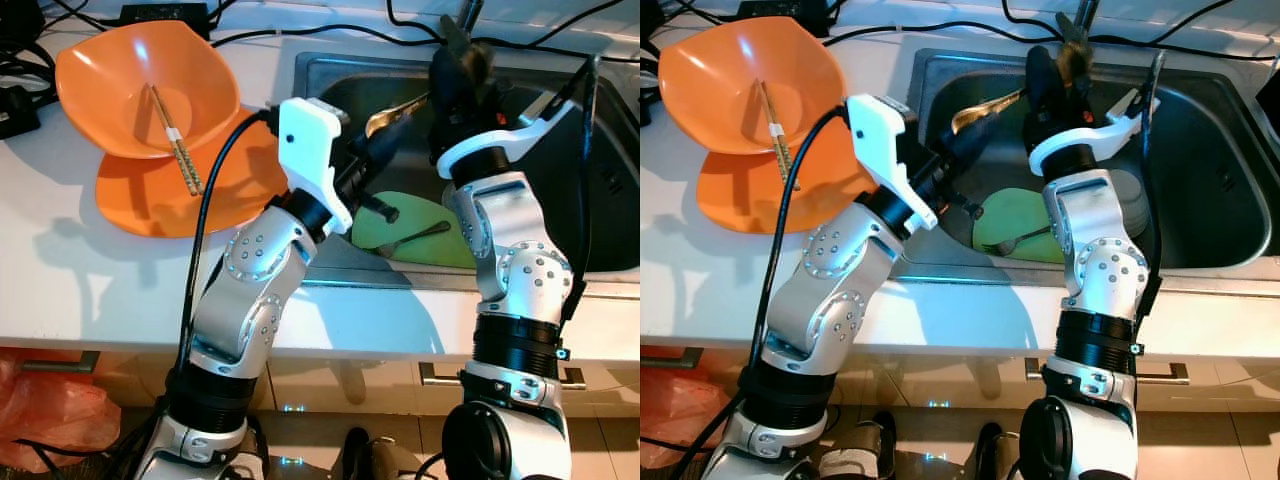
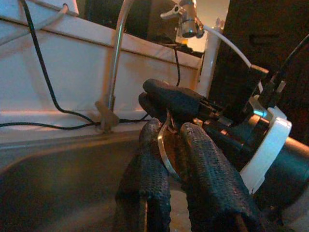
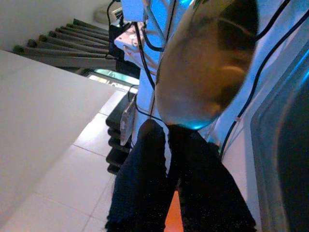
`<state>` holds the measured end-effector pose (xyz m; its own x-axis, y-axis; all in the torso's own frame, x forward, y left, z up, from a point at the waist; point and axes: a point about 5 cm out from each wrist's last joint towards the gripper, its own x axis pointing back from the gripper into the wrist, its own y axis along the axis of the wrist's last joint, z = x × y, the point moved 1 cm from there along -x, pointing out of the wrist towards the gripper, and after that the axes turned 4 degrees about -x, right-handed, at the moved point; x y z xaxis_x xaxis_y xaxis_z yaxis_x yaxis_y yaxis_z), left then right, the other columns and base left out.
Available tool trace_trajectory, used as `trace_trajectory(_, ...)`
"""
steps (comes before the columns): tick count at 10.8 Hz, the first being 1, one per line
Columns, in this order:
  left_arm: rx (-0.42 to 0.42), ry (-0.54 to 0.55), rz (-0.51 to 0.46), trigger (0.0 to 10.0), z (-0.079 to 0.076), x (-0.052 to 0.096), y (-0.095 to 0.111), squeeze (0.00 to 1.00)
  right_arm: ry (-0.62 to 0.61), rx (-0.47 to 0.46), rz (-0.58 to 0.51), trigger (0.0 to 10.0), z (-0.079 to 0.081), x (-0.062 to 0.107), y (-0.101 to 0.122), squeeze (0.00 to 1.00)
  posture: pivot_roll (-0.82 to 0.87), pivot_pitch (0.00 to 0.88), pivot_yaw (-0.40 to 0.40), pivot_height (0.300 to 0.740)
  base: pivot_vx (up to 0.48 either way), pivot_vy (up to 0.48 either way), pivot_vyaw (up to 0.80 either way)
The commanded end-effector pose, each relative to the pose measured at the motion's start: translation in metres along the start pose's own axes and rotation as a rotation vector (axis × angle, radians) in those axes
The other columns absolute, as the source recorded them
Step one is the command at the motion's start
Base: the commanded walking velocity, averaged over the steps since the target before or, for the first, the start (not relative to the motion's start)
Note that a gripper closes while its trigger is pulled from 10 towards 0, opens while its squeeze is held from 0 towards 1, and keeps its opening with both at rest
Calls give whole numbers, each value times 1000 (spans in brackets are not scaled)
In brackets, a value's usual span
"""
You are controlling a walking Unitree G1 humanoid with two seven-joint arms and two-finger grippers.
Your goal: Kitchen organization
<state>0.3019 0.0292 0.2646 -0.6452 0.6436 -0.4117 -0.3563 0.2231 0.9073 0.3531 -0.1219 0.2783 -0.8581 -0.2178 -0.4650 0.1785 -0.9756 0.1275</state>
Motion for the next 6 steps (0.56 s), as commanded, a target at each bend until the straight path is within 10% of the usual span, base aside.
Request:
trace_trajectory(1, -12, -19, -6, 10000, -4, -1, 2, 1000, -15, 9, -13, 0, -1, 2, 3, 0, 151, 209, -42, 740, 0, 0, 0)
trace_trajectory(6, -49, -19, 37, 10000, -4, 0, -5, 1000, -22, 12, -48, 0, -1, -1, 11, 0, 153, 212, -47, 740, 0, 0, 0)
